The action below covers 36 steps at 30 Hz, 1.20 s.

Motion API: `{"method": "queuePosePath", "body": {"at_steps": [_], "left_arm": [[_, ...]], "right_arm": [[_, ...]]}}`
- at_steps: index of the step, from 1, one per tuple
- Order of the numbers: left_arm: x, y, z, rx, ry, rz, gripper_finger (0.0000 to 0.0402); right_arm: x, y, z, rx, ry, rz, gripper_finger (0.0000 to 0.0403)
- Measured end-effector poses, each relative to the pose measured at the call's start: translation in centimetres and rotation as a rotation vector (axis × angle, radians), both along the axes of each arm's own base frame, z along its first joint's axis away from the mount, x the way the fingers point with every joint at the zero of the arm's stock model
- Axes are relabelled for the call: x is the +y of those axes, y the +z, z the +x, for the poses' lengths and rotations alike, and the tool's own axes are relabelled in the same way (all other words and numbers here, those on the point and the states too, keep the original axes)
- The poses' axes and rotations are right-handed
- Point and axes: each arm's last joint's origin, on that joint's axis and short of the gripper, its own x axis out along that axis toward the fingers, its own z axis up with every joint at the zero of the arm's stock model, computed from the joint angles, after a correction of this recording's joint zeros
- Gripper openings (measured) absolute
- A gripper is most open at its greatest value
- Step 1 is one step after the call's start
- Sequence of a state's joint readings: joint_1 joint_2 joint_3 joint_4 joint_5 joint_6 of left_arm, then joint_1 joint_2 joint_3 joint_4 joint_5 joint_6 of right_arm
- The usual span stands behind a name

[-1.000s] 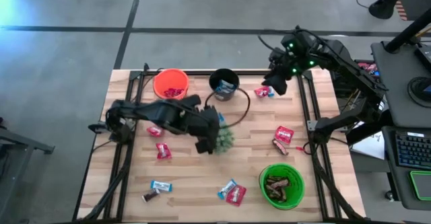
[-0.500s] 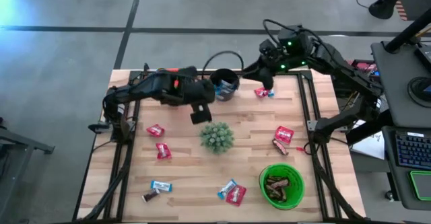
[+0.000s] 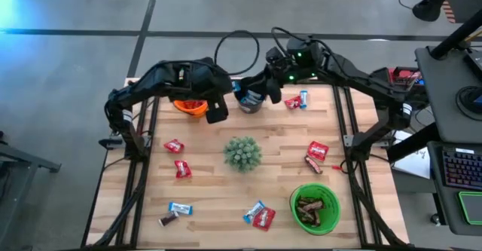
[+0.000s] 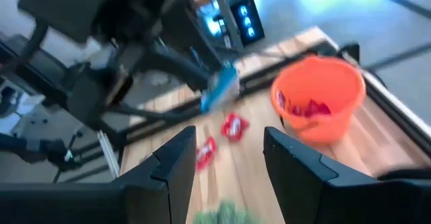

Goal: Organize candy in baskets
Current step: Put the white chocolate bar into the black bucket

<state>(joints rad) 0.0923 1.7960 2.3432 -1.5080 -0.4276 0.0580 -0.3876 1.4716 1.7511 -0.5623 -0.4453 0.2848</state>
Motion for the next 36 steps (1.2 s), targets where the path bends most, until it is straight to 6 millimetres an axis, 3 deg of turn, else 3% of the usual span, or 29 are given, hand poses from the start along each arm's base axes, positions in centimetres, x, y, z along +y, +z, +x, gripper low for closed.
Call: {"method": "queuePosePath", "body": {"at_steps": [18, 36], "left_arm": [[1.4, 0.3, 0.3, -0.006, -0.032, 0.056, 0.0006], [1.6, 0.3, 0.5, -0.011, -0.069, 0.069, 0.0006]], "right_arm": [[-0.4, -1.0, 3.3, -0.088, 0.006, 0.027, 0.0162], [-0.9, -1.6, 3.7, -0.062, -0.125, -0.026, 0.0162]]}}
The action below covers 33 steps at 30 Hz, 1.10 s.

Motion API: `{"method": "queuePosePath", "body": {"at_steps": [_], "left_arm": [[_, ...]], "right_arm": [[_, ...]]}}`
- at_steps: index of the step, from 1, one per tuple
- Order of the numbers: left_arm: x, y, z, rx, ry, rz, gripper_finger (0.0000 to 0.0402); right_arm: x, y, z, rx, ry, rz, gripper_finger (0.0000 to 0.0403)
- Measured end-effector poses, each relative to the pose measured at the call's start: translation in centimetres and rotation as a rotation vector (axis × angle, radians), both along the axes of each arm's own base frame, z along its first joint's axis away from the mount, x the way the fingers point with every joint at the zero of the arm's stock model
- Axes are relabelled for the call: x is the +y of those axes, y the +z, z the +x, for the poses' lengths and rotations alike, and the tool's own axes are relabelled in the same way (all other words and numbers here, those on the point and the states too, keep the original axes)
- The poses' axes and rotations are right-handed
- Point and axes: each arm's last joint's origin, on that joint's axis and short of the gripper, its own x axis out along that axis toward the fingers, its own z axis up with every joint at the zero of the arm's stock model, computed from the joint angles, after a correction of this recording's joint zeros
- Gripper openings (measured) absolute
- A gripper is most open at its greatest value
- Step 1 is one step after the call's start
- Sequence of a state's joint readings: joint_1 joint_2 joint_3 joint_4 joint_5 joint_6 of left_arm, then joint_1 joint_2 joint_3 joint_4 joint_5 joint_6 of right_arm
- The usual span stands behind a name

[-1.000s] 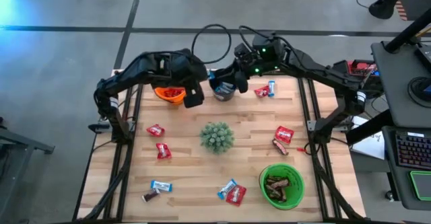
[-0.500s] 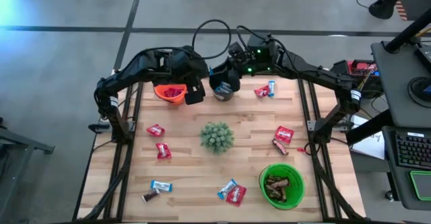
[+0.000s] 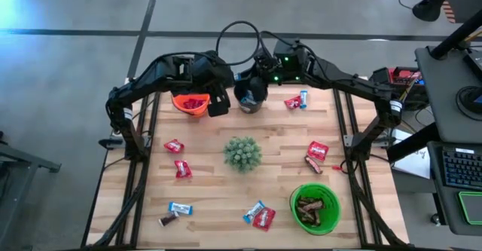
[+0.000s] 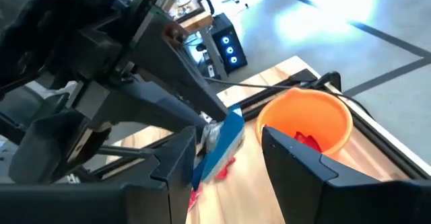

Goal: Organize candy in baskets
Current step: Put the white chocolate bar into the black bucket

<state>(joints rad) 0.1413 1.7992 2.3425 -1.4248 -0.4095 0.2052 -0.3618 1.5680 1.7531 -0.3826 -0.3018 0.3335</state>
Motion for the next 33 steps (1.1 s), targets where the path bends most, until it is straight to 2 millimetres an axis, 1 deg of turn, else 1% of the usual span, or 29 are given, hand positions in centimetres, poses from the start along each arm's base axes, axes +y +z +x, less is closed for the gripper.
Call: {"method": "queuePosePath", "body": {"at_steps": [3, 5, 7, 11, 12, 19, 25, 29, 33], "left_arm": [[0.0, 0.0, 0.0, 0.006, -0.01, 0.009, 0.0006], [0.0, 0.0, 0.0, 0.011, -0.014, 0.012, 0.0006], [0.1, 0.0, 0.0, 0.012, -0.013, 0.013, 0.0006], [0.1, 0.0, 0.0, 0.011, -0.01, 0.014, 0.0007], [0.2, 0.0, 0.0, 0.012, -0.007, 0.015, 0.001], [0.4, 0.0, -0.1, 0.028, 0.031, 0.058, 0.0047], [0.4, -0.3, -0.5, 0.076, 0.036, 0.061, 0.0102], [0.4, -0.5, -0.9, 0.139, 0.023, 0.078, 0.014], [0.4, -0.7, -1.3, 0.183, 0.022, 0.074, 0.0164]], "right_arm": [[-0.2, -0.5, 0.4, 0.009, -0.01, 0.009, 0.0155], [-0.3, -0.7, 0.7, 0.017, -0.01, 0.018, 0.0139], [-0.2, -1.0, 1.0, 0.022, -0.008, 0.029, 0.0112], [-0.2, -1.1, 1.0, 0.026, -0.006, 0.031, 0.0039], [-0.2, -1.1, 1.0, 0.026, -0.004, 0.024, 0.0027], [-0.1, -0.9, 0.9, 0.021, -0.009, 0.007, 0.0017], [-0.2, -1.0, 0.9, 0.032, -0.013, -0.008, 0.0015], [-0.4, -1.3, 0.8, 0.06, -0.056, -0.039, 0.0015], [-0.8, -1.7, 0.5, 0.11, -0.09, -0.039, 0.0014]]}}
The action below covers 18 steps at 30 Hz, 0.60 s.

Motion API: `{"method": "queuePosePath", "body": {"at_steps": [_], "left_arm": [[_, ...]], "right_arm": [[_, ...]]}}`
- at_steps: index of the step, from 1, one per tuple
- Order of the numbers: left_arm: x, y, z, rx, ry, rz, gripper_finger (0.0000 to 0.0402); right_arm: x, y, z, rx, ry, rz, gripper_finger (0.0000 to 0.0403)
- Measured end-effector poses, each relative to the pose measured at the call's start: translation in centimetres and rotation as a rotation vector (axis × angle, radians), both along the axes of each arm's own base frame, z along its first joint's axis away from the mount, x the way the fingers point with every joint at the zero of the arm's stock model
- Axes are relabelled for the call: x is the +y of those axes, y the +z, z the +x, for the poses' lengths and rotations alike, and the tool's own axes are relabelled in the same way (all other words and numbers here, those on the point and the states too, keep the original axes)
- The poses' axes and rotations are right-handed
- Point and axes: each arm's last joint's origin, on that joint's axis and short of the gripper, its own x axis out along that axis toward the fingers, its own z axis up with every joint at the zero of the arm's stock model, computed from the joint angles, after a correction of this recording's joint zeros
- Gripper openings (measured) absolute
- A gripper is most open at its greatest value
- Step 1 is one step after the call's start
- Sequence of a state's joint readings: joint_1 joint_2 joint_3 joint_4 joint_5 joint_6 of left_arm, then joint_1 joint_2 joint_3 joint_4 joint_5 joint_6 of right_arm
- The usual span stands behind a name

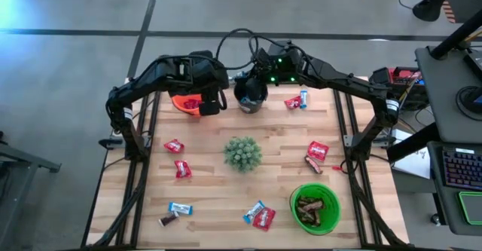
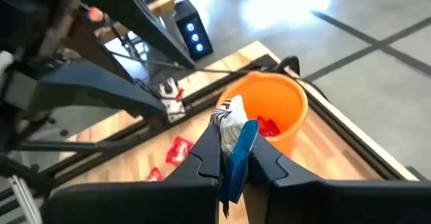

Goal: Organize candy in baskets
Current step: Put the white chocolate bar into the black bucket

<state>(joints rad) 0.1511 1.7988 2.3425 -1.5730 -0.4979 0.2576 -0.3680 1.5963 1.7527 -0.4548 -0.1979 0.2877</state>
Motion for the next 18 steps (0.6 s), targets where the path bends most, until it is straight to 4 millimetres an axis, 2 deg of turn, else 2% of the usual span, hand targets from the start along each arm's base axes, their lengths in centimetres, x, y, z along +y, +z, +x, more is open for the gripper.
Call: {"method": "queuePosePath", "body": {"at_steps": [9, 18], "left_arm": [[0.0, 0.0, 0.0, -0.003, 0.0, -0.007, 0.0173], [0.0, 0.0, 0.0, -0.004, 0.001, -0.008, 0.0174]], "right_arm": [[-2.0, -1.1, -1.3, 0.123, -0.04, -0.001, 0.0013], [-6.5, -3.7, -1.8, 0.209, -0.128, 0.051, 0.0013]]}}
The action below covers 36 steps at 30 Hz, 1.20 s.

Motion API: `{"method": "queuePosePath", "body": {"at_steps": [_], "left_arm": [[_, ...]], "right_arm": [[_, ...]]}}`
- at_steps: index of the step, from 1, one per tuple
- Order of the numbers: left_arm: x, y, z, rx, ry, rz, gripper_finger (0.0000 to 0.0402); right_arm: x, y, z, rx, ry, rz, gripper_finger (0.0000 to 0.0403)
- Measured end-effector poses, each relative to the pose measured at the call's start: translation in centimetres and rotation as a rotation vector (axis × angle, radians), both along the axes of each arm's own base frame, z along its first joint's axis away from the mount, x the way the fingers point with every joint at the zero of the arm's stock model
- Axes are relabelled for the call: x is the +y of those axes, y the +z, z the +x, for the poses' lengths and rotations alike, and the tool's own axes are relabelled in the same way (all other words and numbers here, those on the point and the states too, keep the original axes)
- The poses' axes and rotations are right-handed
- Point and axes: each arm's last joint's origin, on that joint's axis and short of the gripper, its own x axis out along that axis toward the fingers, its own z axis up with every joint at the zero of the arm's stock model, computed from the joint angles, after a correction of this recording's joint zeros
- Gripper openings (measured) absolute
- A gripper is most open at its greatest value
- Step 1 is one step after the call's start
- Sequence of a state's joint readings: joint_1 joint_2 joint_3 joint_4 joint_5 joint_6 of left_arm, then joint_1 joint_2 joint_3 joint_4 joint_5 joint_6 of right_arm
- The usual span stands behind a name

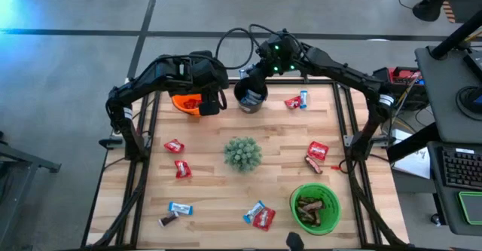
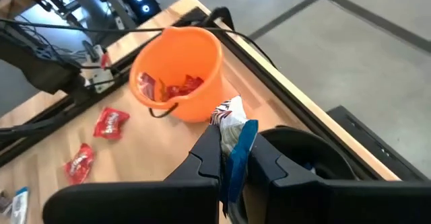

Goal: Organize candy in baskets
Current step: Put the white chocolate bar into the black bucket, then put the red candy into the orange bucket

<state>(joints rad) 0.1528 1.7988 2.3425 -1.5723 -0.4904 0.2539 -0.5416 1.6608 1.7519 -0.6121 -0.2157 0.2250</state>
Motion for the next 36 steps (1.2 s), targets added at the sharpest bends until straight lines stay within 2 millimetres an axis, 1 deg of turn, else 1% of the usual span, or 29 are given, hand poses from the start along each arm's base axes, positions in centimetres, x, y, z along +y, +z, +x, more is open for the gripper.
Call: {"method": "queuePosePath", "body": {"at_steps": [5, 14, 17, 21, 30, 33, 36], "left_arm": [[0.0, 0.0, 0.0, 0.0, 0.0, 0.0, 0.0174], [0.2, 0.0, 0.0, 0.001, 0.021, 0.02, 0.0174], [0.3, 0.0, -0.1, 0.001, 0.027, 0.022, 0.0174], [0.5, 0.0, -0.1, 0.002, 0.032, 0.023, 0.0174], [0.6, 0.0, -0.1, 0.003, 0.039, 0.028, 0.0174], [0.7, 0.0, -0.1, 0.005, 0.049, 0.043, 0.0174], [0.7, 0.1, -0.2, 0.006, 0.068, 0.067, 0.0174]], "right_arm": [[-1.6, -2.2, 0.4, 0.071, -0.024, 0.039, 0.0013], [-2.6, -6.3, 1.6, 0.217, 0.026, 0.092, 0.0014], [-2.8, -7.2, 2.0, 0.244, 0.037, 0.098, 0.0027], [-3.1, -8.2, 2.3, 0.269, 0.038, 0.112, 0.006], [-3.0, -8.1, 2.3, 0.268, 0.043, 0.104, 0.0128], [-2.8, -7.3, 1.9, 0.252, 0.042, 0.093, 0.0143], [-2.3, -5.9, 1.2, 0.249, 0.046, 0.086, 0.0151]]}}
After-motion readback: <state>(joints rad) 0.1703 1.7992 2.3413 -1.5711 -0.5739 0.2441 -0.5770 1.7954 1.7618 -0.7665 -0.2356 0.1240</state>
